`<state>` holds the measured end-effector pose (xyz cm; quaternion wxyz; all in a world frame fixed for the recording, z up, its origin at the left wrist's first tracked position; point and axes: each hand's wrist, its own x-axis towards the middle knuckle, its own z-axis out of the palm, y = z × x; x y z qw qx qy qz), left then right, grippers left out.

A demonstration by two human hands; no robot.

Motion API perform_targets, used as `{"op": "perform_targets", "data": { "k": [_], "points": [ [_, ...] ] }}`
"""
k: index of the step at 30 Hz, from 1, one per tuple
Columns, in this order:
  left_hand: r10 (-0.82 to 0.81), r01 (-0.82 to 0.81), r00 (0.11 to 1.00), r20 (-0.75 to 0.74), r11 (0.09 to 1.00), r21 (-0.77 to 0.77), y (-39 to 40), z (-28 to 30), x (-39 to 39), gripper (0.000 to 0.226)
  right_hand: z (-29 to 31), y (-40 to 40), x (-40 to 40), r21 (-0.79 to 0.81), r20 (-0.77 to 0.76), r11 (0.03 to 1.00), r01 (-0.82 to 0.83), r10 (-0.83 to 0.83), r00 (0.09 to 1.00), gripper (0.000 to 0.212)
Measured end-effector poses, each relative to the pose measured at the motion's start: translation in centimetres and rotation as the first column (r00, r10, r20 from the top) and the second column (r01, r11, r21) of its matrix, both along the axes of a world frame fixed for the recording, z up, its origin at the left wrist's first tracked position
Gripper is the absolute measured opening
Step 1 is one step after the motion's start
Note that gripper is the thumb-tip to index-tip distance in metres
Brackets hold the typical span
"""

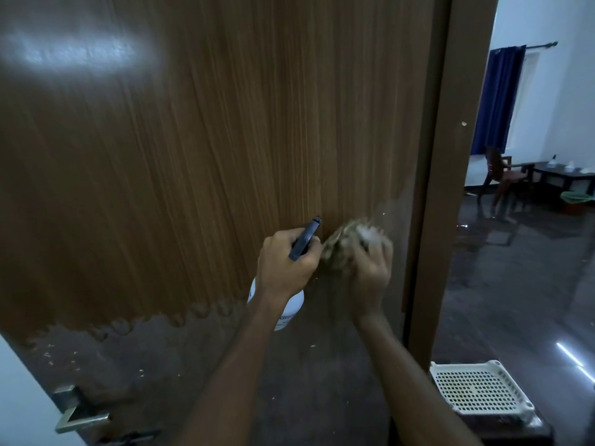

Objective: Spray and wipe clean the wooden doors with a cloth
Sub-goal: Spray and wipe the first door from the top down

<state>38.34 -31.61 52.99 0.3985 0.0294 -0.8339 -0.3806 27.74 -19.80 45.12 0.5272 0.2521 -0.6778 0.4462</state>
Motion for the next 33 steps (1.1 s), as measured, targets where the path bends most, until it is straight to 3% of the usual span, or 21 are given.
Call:
{"op": "perform_targets", "data": {
  "k": [2,4,9,13,19,23,28,30,33],
  "points": [
    [-0.014,0.014,1.000,0.011,1.000,-0.010,0.5,0.3,-0.3,0.039,5.3,0.4,-1.0,-0.138,0.027,0.990,0.032,-0.029,0.999,0.021],
    [-0.020,0.021,1.000,0.018,0.999,-0.032,0.9,0.5,-0.6,0.039,7.9,0.2,-1.2,-0.196,0.046,0.981,0.011,-0.003,0.999,0.033],
    [-0.018,0.019,1.000,0.010,0.999,-0.046,2.0,0.6,-1.5,0.038,1.5,0.5,0.6,0.181,0.185,0.977,-0.112,0.078,0.980,0.064],
    [-0.040,0.041,0.999,0.017,0.997,-0.065,3.1,0.2,-2.0,0.036,-0.6,1.4,0.0,0.298,0.242,0.947,-0.123,0.050,0.969,0.089],
    [-0.069,0.070,0.997,0.015,0.997,-0.031,3.7,-0.1,-2.2,0.036,0.2,3.0,1.0,0.333,0.215,0.939,-0.083,0.010,0.977,0.063],
    [-0.095,0.095,0.995,0.025,0.995,-0.009,4.0,0.1,-2.1,0.036,1.2,5.1,0.6,0.337,0.100,0.937,0.097,-0.138,0.985,0.052],
    [-0.107,0.109,0.994,0.038,0.993,-0.045,4.4,1.4,-2.6,0.042,7.6,6.2,-3.0,0.151,0.055,0.964,0.217,-0.228,0.972,0.049],
    [-0.105,0.107,0.994,0.042,0.992,-0.062,4.7,2.2,-3.0,0.042,9.3,6.0,-4.0,0.090,0.046,0.977,0.193,-0.197,0.979,0.048],
    [-0.083,0.087,0.995,0.060,0.993,-0.078,5.4,3.0,-3.6,0.039,5.2,5.0,-2.9,0.068,0.092,0.985,0.161,-0.167,0.982,0.047]
  ]
}}
